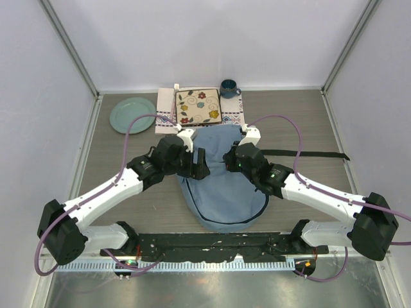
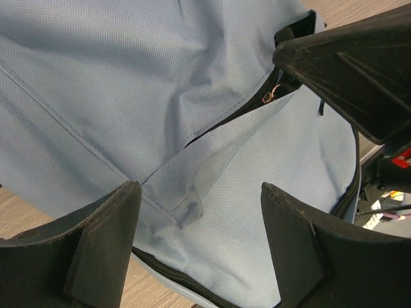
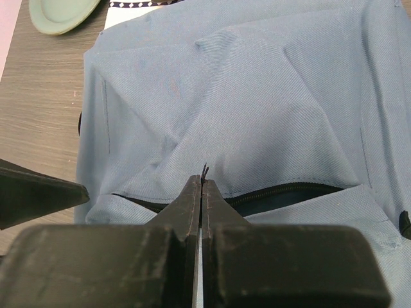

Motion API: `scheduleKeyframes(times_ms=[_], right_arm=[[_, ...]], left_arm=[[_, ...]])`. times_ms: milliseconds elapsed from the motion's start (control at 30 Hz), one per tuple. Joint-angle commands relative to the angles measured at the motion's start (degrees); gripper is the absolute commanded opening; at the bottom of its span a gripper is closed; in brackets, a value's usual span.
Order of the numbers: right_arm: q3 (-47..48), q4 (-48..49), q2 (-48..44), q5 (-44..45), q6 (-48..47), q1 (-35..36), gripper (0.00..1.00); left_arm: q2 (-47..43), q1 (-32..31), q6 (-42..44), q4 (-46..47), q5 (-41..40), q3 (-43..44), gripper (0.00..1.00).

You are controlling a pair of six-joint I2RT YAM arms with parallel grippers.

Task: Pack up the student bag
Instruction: Zip the student bag at the center of the board.

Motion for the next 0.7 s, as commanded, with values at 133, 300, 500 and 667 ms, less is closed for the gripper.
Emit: scheduleKeyframes(times_ms=[133, 300, 500, 667], right_arm=[[1.95, 1.59, -0.75, -0.07, 0.56, -0.08, 0.01], [2.12, 1.50, -0.75, -0.07, 0.56, -0.08, 0.01], [1.86, 0.27, -0.48, 1.86, 0.38, -0.78, 0.01], [-0.33, 0.27, -1.18, -0.32, 1.08, -7.00, 0.01]], left_arm=[[3.62, -1.16, 2.76, -1.02, -3.49, 0.71, 0.58], [4.94, -1.16, 1.88, -1.02, -4.63, 0.00, 0.17], [3.02, -1.16, -0.41, -3.13, -12.27, -1.75, 0.00], [-0.93, -1.24, -1.11, -4.89, -16.75, -4.65, 0.00]])
